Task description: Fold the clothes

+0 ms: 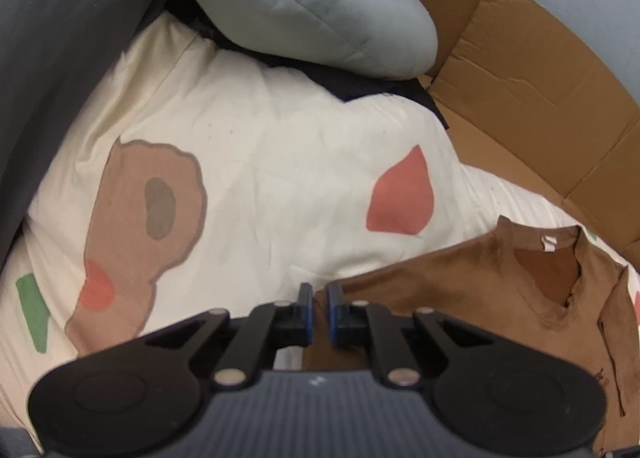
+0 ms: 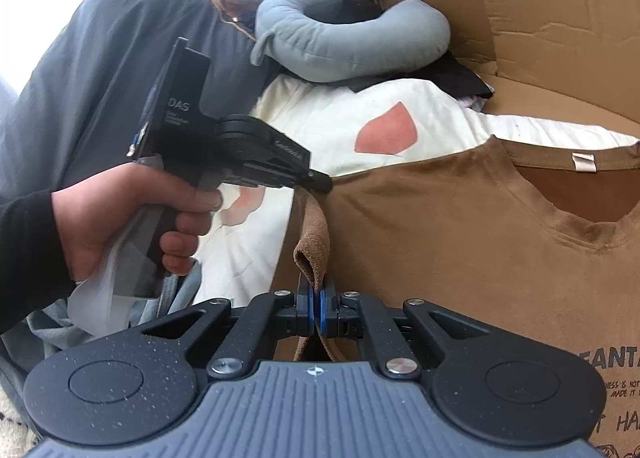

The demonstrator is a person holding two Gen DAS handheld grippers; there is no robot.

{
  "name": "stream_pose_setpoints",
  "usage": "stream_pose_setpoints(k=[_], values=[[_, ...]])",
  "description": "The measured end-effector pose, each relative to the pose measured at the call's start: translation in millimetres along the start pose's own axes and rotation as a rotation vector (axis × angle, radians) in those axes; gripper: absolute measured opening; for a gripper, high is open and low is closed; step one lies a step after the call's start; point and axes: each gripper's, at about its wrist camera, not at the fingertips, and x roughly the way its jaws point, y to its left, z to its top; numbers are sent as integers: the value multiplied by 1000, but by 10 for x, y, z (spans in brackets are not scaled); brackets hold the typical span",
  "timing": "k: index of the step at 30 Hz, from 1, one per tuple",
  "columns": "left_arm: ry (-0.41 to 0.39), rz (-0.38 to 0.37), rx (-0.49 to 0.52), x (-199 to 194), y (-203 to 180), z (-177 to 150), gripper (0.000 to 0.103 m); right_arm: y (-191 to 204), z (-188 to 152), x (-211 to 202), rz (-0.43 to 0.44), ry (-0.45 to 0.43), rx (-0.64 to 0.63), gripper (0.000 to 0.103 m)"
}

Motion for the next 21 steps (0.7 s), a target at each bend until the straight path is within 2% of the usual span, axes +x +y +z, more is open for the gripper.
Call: stream_pose_setpoints(k=[8,15,17,18,20,21], values=[[-61,5,-104,-68,161,57,9,-308,37,112,-66,37,39,1],[-68,-33,-124,-188,313,-41,12,-510,-56,195,-120,88,84,1],[-71,-68,-131,-218,323,-85,13,-535,-88,203,-128,93,98,1],[-73,-86,-135,-234,327,-107,15,-547,-104,207,-132,96,104,1],[-76,-115,-135,-252,314,-132,33,-552,-134,225,-133,102,109,1],[-76,-123,-130,-252,292,-130,37,-548,-139,234,-131,103,108,1]])
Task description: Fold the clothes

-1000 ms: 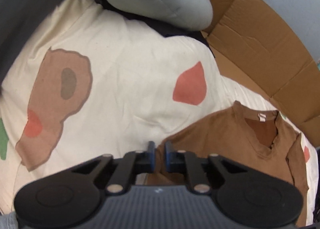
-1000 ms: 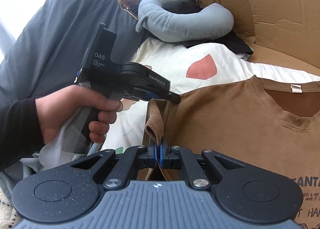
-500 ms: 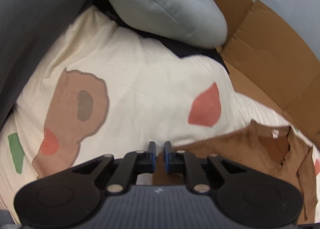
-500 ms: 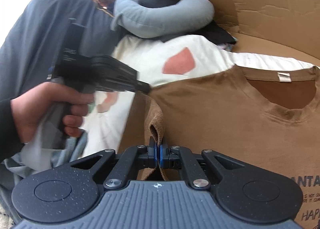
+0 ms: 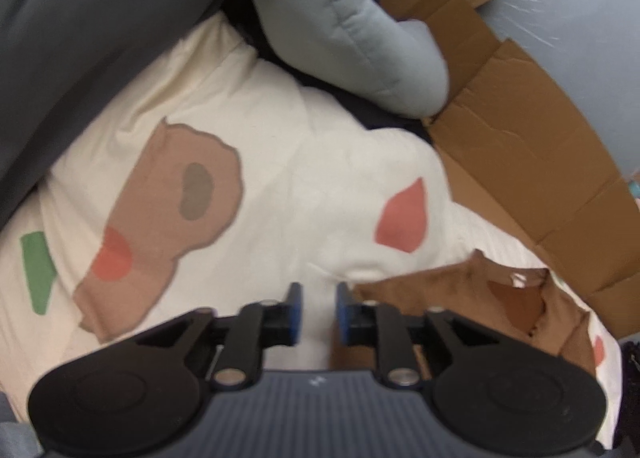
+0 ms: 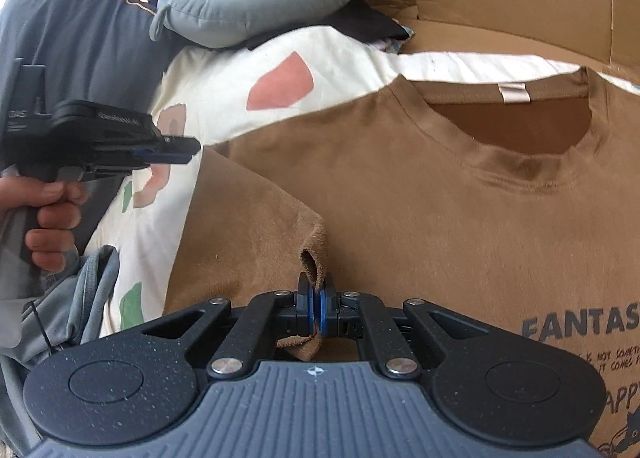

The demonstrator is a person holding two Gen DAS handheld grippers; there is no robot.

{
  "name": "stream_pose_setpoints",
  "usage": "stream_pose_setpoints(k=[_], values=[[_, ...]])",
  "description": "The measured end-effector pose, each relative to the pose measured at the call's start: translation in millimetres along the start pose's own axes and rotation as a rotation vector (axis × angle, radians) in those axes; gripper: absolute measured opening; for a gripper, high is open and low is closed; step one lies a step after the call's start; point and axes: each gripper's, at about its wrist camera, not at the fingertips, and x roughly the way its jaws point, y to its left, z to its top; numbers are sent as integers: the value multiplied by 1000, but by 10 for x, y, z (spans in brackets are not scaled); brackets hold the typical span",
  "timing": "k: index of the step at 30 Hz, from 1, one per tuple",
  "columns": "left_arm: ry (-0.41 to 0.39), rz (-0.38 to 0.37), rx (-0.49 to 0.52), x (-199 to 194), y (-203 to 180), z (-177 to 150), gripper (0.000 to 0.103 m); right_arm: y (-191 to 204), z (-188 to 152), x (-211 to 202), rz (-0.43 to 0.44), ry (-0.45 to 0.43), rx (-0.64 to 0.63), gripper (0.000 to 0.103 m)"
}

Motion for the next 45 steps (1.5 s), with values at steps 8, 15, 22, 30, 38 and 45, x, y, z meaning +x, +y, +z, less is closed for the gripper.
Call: stream_pose_setpoints(k=[8,15,22,30,38,45], values=[[55,10,29,230,-130,79,14,37,22,10,2,-3,-12,1],[55,68,68,293,-173,101,5,16,48,-85,31,-14,-8,0],[30,122,99,336,-200,96,4,-141,60,-74,14,-16,61,0],[-17,105,28,217,-139,124,5,-364,87,155,7,30,110,3],[-48,63,59,-101,-183,-59,5,-509,131,145,32,8,154,8],[7,39,111,34,-306,-241,1,-575,215,185,47,16,137,2]])
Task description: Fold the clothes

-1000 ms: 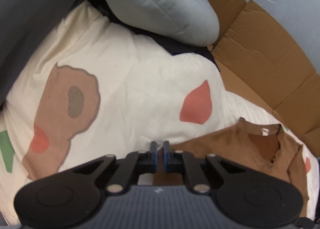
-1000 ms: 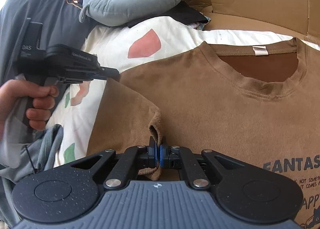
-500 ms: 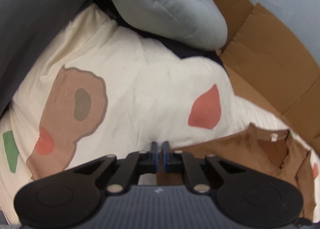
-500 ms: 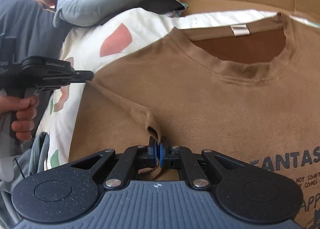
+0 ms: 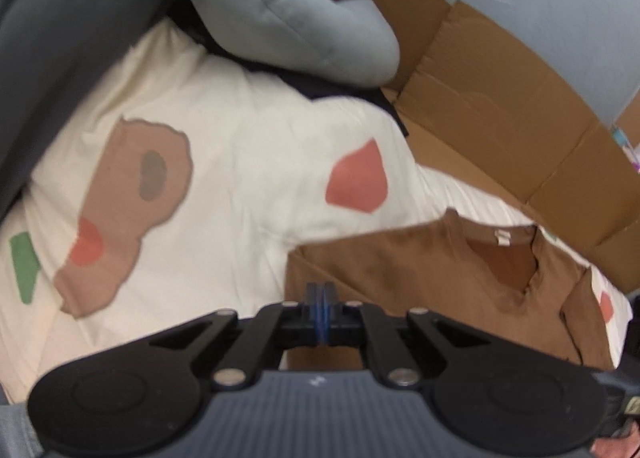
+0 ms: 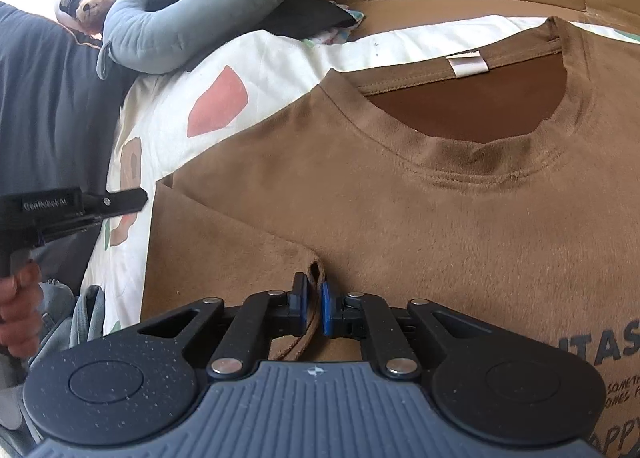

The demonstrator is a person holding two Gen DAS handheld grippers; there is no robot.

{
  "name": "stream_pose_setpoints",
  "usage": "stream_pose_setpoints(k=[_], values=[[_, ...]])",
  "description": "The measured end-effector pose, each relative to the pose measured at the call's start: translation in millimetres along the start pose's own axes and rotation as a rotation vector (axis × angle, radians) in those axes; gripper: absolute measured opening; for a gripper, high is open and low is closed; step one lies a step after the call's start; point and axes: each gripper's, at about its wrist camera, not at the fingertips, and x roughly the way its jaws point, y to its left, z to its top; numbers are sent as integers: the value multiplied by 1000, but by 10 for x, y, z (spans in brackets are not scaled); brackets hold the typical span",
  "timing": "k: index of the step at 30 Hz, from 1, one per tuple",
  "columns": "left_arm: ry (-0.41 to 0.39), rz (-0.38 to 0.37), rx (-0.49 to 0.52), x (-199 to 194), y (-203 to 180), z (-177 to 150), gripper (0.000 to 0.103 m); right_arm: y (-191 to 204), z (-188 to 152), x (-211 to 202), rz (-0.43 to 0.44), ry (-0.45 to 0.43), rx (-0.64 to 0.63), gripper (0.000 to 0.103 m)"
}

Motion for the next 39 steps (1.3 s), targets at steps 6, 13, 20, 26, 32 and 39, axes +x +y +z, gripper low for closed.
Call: stream_pose_setpoints(k=[6,13,20,26,32,39], values=[[18,50,-2,213,-5,35,0,21,47,-66,-7,-21,-13,2],[20,84,-8,340,6,69,2,-93,42,35,-28,-6,13,5],[-6,79,-30,140,4,33,1,-89,-5,-30,-34,1,35,4],[-1,78,2,-245,-39,-198,6,-156,-53,-187,5,-3,108,5],[-27,68,-75,-653,-92,-593,22,-132,-162,-341,46,-11,125,7],[-42,66,-181,-862,-238,-1203,23,-188,-124,-369,43,-8,104,20]])
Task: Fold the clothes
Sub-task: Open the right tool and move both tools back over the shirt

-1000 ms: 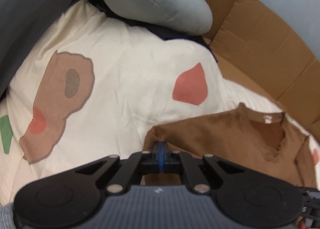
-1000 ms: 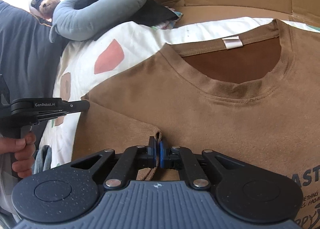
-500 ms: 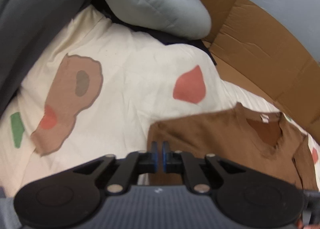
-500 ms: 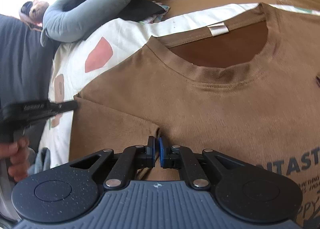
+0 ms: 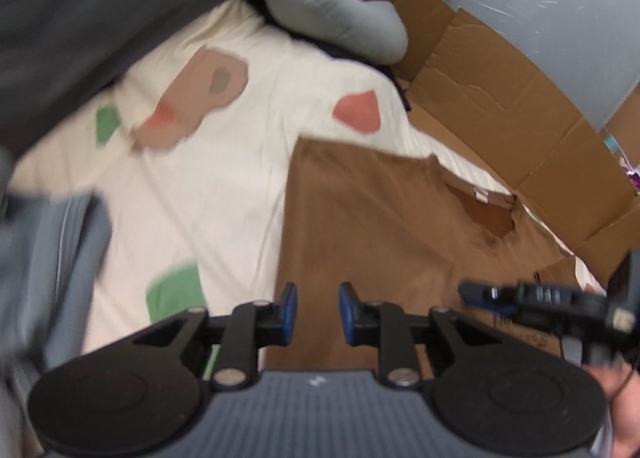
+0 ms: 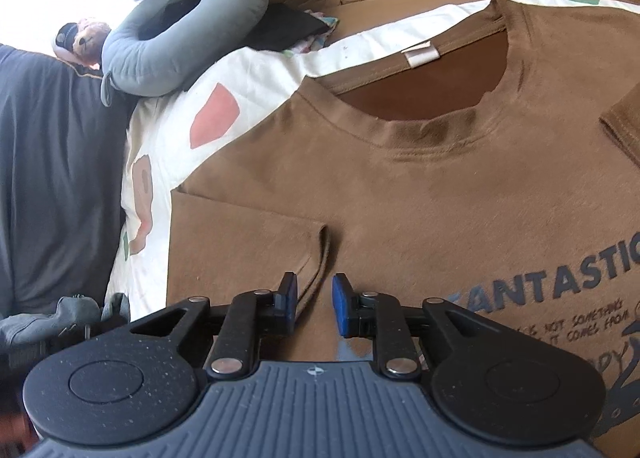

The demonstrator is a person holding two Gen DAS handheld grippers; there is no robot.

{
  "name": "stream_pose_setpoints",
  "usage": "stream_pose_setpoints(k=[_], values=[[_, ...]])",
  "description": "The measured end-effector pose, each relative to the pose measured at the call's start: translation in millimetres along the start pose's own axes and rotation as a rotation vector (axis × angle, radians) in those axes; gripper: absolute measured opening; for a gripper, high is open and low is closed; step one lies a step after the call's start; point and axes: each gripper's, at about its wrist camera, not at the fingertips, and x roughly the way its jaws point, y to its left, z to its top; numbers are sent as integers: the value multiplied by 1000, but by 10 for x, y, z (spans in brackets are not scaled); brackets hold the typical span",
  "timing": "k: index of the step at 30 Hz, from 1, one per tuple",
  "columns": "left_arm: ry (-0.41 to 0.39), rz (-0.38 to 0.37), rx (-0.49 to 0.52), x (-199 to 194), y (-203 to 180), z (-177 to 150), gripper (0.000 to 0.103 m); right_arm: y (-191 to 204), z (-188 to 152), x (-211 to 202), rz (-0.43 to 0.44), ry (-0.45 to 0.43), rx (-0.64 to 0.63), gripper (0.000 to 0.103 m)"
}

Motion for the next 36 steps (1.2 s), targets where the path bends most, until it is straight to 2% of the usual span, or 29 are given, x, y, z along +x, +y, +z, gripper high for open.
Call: stream_pose_setpoints(k=[6,9,13,17,28,36], values=[[2,35,-131,-73,-29,-348,27,-9,97,19,-7,12,-66,21],[1,35,-206,-75,-82,-522,31,-30,128,70,-9,16,-84,29],[7,-1,-249,61,-149,-735,44,-69,99,158,-17,24,-74,34],[22,11,-280,216,-212,-877,44,-92,64,150,-16,5,-22,37],[-18,73,-407,141,-340,-1029,45,-79,-15,124,-14,16,6,37],[-52,60,-483,128,-292,-1086,44,-106,-36,102,14,17,20,37]])
